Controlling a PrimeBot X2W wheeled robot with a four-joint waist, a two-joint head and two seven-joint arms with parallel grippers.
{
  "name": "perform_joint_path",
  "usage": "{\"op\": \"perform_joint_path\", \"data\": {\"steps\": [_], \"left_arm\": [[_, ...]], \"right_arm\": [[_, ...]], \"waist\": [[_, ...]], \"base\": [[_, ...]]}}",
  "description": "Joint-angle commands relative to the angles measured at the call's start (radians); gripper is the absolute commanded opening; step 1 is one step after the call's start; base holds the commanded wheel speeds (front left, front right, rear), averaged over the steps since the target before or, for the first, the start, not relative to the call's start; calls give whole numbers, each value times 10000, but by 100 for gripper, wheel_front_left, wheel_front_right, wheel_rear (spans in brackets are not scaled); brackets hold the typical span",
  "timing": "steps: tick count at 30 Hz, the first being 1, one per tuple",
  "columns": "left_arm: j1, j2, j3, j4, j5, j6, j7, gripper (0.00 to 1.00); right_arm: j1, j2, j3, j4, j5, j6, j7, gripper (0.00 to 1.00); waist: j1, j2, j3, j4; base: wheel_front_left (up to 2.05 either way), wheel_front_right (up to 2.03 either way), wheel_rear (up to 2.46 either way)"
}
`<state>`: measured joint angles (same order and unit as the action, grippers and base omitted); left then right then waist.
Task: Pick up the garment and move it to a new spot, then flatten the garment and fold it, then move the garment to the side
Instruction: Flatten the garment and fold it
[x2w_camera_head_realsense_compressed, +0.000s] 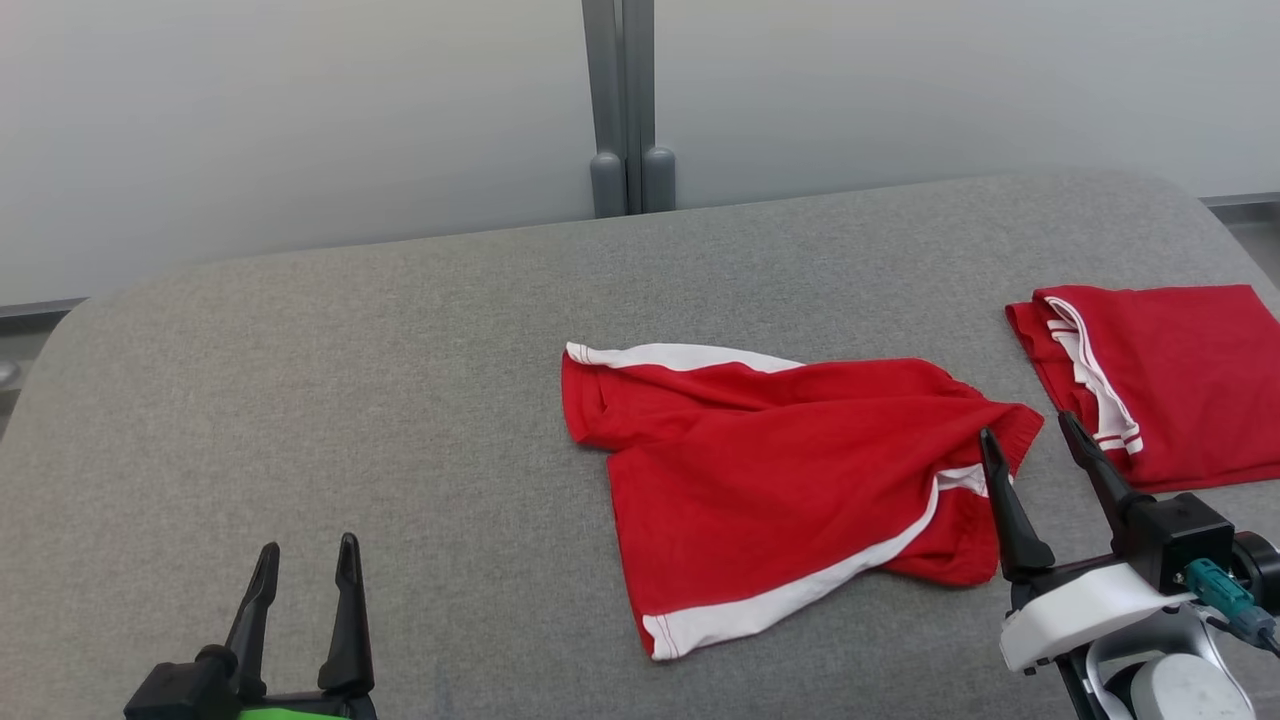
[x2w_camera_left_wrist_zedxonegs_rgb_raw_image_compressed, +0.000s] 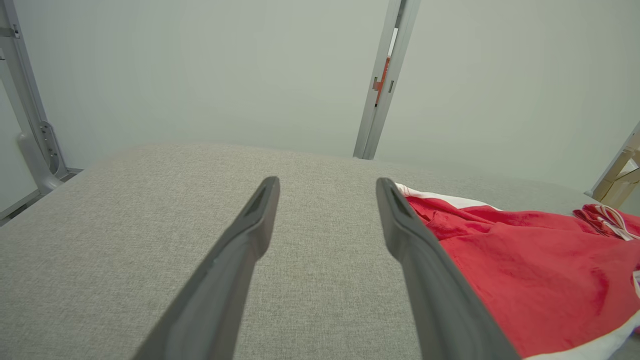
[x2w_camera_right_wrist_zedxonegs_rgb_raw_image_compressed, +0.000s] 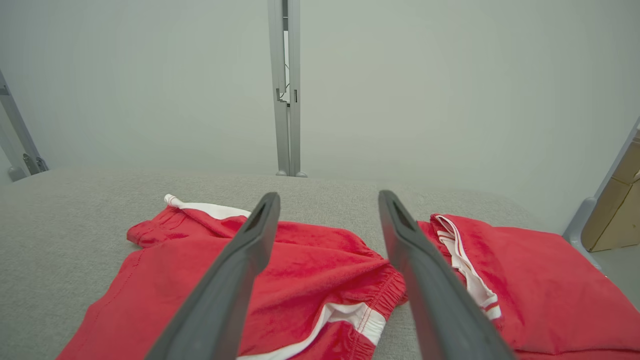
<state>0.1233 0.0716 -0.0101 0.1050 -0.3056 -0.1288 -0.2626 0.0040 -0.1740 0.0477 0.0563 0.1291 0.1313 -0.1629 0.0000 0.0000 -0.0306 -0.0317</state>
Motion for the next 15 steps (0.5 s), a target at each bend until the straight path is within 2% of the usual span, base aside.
{"op": "perform_joint_path", "data": {"steps": [1, 10, 15], "left_arm": [[10, 19, 25, -10, 58, -16, -23, 100], [1, 65, -29, 19, 116, -16, -23, 100], [-195, 170, -397, -44, 283, -17, 50, 100]], "right_arm": [[27, 20, -18, 32, 82, -13, 12, 100], [-33, 90, -58, 134, 71, -13, 28, 100], [-162, -45, -94, 159, 146, -13, 255, 100]], "waist": [[0, 0, 16, 21], [0, 0, 48, 44], [0, 0, 162, -9]], "base": [[0, 0, 0], [0, 0, 0], [0, 0, 0]]}}
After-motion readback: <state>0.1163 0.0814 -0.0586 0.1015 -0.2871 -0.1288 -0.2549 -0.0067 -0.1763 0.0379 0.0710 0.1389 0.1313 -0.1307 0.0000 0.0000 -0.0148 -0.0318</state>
